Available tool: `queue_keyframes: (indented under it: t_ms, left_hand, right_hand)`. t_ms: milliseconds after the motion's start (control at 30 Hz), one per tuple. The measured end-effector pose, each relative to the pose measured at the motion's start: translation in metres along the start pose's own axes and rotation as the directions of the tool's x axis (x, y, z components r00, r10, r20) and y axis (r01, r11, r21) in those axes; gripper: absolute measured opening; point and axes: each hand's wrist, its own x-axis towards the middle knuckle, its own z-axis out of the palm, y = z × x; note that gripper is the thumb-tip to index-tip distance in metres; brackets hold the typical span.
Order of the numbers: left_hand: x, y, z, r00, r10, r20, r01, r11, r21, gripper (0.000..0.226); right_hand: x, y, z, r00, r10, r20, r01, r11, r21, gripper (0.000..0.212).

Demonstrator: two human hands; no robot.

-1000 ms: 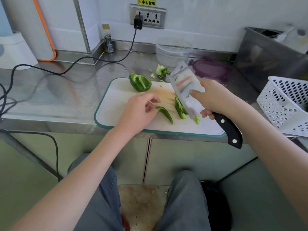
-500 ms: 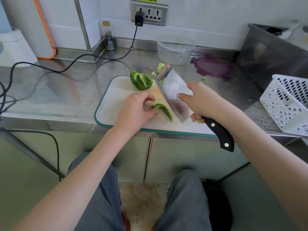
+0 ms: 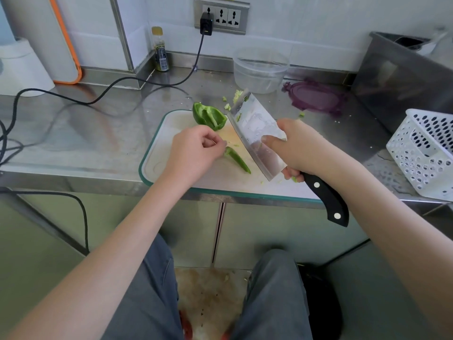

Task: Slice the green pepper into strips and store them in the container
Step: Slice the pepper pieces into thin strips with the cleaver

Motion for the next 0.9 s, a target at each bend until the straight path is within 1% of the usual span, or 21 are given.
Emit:
queue_keyframes:
  t_ms: [67, 100, 233, 300, 333, 400, 467, 500, 600, 667, 700, 767, 833, 900]
  left_hand:
    - [0.004, 0.000, -0.003, 1.000, -0.030, 0.004, 0.030, 0.998, -0.059, 0.005]
    - [0.004, 0.000, -0.003, 1.000, -0.020, -0.005, 0.020, 0.999, -0.035, 0.005]
    - [0.002, -0.006, -0.003, 0.993, 0.103, -0.052, -0.091, 0.978, 0.190, 0.010]
    - [0.001, -0.008, -0.001, 0.991, 0.130, -0.042, -0.118, 0.969, 0.216, 0.011]
    - [0.000, -0.008, 0.000, 0.990, 0.137, -0.017, -0.130, 0.969, 0.211, 0.012]
    - [0.001, -0.007, 0.002, 0.984, 0.160, 0.078, -0.174, 0.961, 0.217, 0.027]
    - [0.002, -0.005, 0.007, 0.972, 0.176, 0.155, -0.209, 0.949, 0.238, 0.041]
    - [0.004, -0.003, 0.009, 0.971, 0.168, 0.168, -0.204, 0.952, 0.227, 0.043]
    - [0.008, 0.005, 0.020, 0.976, 0.145, 0.165, -0.175, 0.967, 0.186, 0.035]
    - [0.009, 0.013, 0.030, 0.978, 0.149, 0.149, -0.182, 0.954, 0.239, 0.029]
    - [0.009, 0.017, 0.035, 0.980, 0.141, 0.142, -0.173, 0.952, 0.253, 0.027]
    - [0.009, 0.027, 0.045, 0.986, 0.110, 0.122, -0.136, 0.963, 0.234, 0.021]
    - [0.012, 0.036, 0.055, 0.995, 0.065, 0.074, -0.079, 0.978, 0.192, 0.020]
    - [0.016, 0.042, 0.062, 0.999, -0.008, 0.031, 0.003, 0.990, 0.142, 0.027]
  right_hand:
    - [0.000, 0.000, -0.002, 1.000, 0.003, -0.009, -0.003, 1.000, 0.009, 0.050]
    - [0.000, 0.000, -0.003, 1.000, 0.004, -0.015, -0.004, 1.000, 0.007, 0.049]
    - [0.000, 0.003, -0.010, 0.999, 0.011, -0.041, -0.011, 1.000, 0.005, 0.041]
    - [-0.001, 0.006, -0.015, 0.998, 0.019, -0.054, -0.019, 1.000, 0.001, 0.042]
    - [-0.001, 0.008, -0.018, 0.998, 0.022, -0.064, -0.022, 1.000, 0.002, 0.043]
    - [-0.003, 0.011, -0.025, 0.996, 0.037, -0.083, -0.035, 0.999, 0.018, 0.038]
    - [-0.005, 0.013, -0.032, 0.993, 0.046, -0.111, -0.041, 0.998, 0.051, 0.022]
    - [-0.006, 0.014, -0.034, 0.991, 0.049, -0.127, -0.041, 0.997, 0.067, 0.015]
    - [-0.009, 0.021, -0.041, 0.985, 0.061, -0.164, -0.047, 0.995, 0.083, 0.011]
    - [-0.009, 0.028, -0.045, 0.979, 0.076, -0.188, -0.062, 0.995, 0.081, 0.019]
    - [-0.008, 0.032, -0.046, 0.976, 0.087, -0.200, -0.073, 0.994, 0.077, 0.026]
    - [-0.006, 0.040, -0.050, 0.967, 0.116, -0.228, -0.101, 0.992, 0.077, 0.038]
    - [-0.003, 0.050, -0.055, 0.955, 0.147, -0.259, -0.130, 0.988, 0.082, 0.035]
    - [-0.001, 0.060, -0.059, 0.943, 0.175, -0.281, -0.154, 0.983, 0.096, 0.031]
